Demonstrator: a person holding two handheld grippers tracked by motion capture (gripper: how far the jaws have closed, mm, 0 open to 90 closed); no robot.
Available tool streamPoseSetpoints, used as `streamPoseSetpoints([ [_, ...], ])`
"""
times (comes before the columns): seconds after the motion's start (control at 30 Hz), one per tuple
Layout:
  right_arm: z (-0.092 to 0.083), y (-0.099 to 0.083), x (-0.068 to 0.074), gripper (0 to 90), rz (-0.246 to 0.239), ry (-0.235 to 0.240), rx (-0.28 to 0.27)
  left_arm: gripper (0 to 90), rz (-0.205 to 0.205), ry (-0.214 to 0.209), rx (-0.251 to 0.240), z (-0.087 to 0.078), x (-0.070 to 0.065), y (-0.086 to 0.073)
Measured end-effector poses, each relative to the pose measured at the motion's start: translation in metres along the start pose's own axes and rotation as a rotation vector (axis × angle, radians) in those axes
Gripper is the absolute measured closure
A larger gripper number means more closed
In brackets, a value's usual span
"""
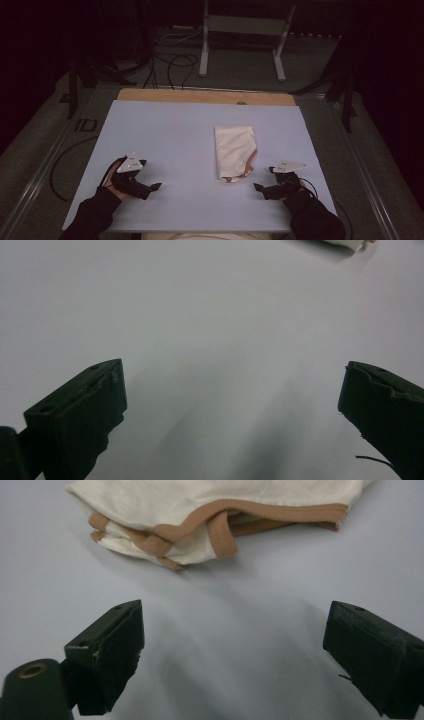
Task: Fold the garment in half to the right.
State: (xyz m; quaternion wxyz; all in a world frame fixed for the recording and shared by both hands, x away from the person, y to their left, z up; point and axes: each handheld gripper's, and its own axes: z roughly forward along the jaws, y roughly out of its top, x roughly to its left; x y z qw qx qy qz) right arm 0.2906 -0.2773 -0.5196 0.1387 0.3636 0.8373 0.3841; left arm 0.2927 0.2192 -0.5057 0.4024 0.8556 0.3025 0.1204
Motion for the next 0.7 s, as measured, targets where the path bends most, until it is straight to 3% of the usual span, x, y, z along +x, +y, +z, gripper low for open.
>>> streamPoseSetpoints([
  [0.7,-0.0005,-0.0017,-0.0017,9.6,0.005,0.006,0.007,0.0,0.005,-0.001,-0.001,-0.0007,-0.0013,0.0006],
])
